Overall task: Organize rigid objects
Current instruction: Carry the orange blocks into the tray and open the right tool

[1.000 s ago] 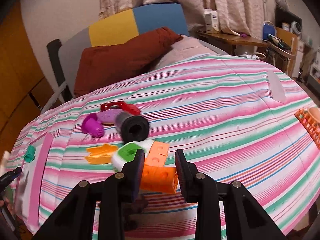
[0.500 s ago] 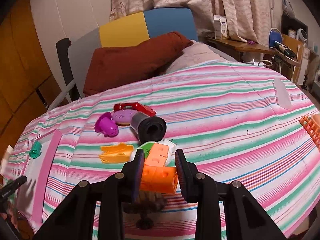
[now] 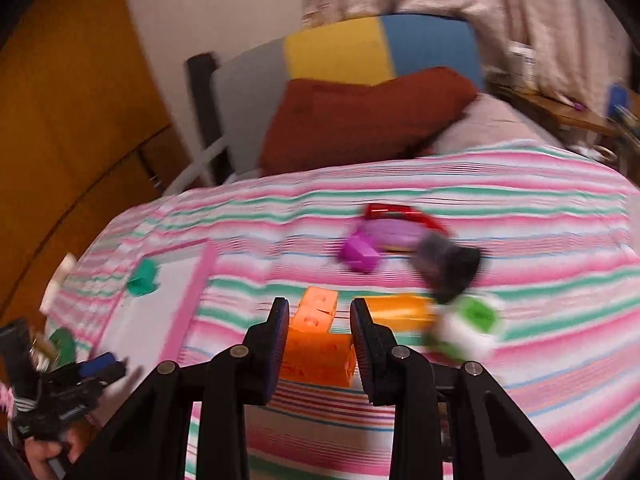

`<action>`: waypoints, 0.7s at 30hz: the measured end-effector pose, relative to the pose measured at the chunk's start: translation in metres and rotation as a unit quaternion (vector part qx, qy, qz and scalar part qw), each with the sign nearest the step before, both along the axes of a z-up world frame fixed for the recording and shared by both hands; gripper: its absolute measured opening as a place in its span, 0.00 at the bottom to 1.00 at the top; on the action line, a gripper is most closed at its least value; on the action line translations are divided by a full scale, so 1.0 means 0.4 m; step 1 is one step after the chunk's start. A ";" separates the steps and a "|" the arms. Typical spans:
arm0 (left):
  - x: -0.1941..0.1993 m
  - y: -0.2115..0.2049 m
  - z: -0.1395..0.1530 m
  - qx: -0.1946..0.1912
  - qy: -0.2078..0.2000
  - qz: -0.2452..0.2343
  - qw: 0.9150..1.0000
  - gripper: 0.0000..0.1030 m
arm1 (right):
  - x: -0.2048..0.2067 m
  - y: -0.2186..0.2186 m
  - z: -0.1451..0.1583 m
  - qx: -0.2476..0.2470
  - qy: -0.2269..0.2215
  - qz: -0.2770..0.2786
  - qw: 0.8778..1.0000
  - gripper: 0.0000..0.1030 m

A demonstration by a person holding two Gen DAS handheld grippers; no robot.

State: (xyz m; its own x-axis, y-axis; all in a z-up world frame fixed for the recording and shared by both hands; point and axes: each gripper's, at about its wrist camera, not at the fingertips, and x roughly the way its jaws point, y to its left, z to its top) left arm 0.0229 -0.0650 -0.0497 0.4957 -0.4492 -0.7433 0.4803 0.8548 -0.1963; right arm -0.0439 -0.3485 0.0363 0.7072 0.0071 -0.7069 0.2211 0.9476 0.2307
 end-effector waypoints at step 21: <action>0.011 0.119 0.003 -0.002 -0.001 0.045 0.999 0.41 | 0.504 0.408 -0.134 -0.016 0.083 0.161 0.983 0.31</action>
